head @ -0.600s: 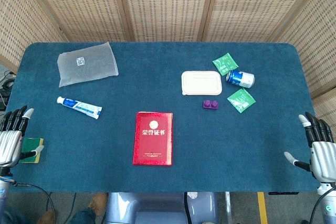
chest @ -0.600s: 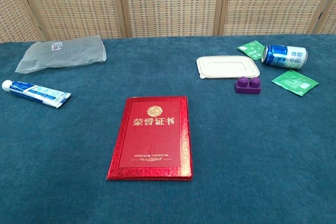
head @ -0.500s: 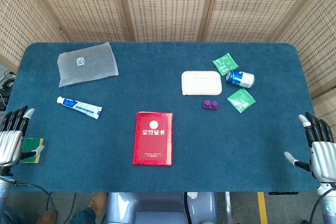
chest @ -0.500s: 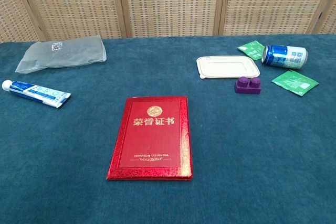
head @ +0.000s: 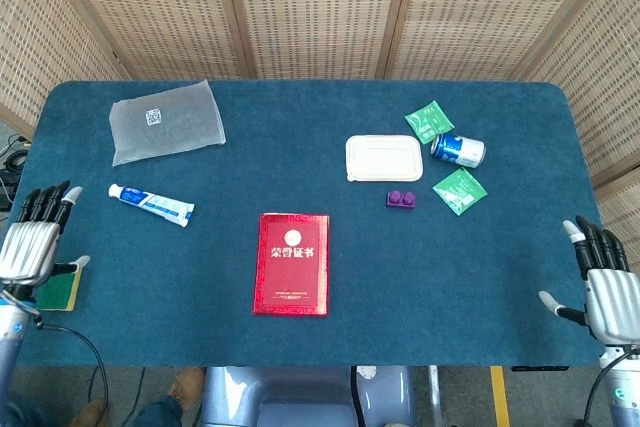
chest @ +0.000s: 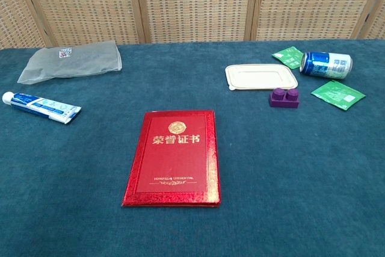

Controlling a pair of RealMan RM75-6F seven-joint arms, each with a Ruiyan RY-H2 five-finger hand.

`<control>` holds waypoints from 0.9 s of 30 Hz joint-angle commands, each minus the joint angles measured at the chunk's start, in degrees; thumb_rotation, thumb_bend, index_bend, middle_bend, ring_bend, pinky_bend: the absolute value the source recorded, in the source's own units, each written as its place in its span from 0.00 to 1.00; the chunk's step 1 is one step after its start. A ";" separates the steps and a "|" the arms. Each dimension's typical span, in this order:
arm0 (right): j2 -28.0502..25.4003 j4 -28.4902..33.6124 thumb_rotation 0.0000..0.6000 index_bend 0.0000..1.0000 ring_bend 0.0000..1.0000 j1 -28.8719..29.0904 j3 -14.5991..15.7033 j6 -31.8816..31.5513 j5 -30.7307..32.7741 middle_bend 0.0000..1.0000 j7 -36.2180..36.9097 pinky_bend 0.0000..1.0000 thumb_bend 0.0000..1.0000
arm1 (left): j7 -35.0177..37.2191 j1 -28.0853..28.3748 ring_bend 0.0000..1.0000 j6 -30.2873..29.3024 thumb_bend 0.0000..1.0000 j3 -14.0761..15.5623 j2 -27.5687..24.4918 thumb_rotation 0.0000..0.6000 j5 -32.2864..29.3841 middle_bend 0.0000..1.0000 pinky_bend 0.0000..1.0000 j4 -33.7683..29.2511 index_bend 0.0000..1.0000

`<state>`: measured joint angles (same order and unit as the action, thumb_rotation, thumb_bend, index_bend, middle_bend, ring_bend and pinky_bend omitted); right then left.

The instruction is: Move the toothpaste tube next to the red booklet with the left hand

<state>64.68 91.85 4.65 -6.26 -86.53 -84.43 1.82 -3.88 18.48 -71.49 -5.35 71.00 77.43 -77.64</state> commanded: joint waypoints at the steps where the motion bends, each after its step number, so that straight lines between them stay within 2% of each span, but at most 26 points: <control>1: 0.39 -0.44 1.00 0.00 0.00 0.29 -0.48 0.69 1.21 0.00 -0.75 0.00 0.00 | 3.66 9.26 0.02 13.37 0.06 -2.74 5.27 1.00 -1.46 0.07 0.06 12.35 0.02; 5: 0.74 -0.81 1.00 0.00 0.00 0.36 -0.70 1.27 2.41 0.00 -1.54 0.00 0.00 | 6.46 13.65 0.05 19.71 0.08 -2.45 9.34 1.00 -0.51 0.10 0.12 20.18 0.07; 11: 1.53 -2.22 1.00 0.00 0.00 0.50 -0.84 2.70 4.40 0.00 -2.21 0.00 0.00 | 7.94 17.89 0.16 25.34 0.12 -1.67 14.88 1.00 0.53 0.22 0.22 28.98 0.22; 15: 1.76 -2.83 1.00 0.00 0.00 0.45 -1.20 2.70 5.17 0.00 -2.21 0.00 0.00 | 8.24 20.07 0.17 28.62 0.13 -0.99 17.86 1.00 0.98 0.23 0.25 34.10 0.23; 24: 2.18 -4.11 1.00 0.00 0.00 0.77 -1.45 4.06 6.40 0.00 -1.64 0.00 0.00 | 8.83 22.56 0.21 32.17 0.18 -0.51 21.74 1.00 1.01 0.27 0.29 40.00 0.28; 27: 2.18 -4.25 1.00 0.00 0.00 0.84 -1.58 4.24 6.55 0.00 -1.25 0.00 0.00 | 9.21 23.33 0.26 33.31 0.23 -0.42 22.74 1.00 0.99 0.31 0.32 41.36 0.34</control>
<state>66.86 87.62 5.47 -7.82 -82.32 -77.91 0.54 5.16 41.50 -38.50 -5.83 93.40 78.43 -36.63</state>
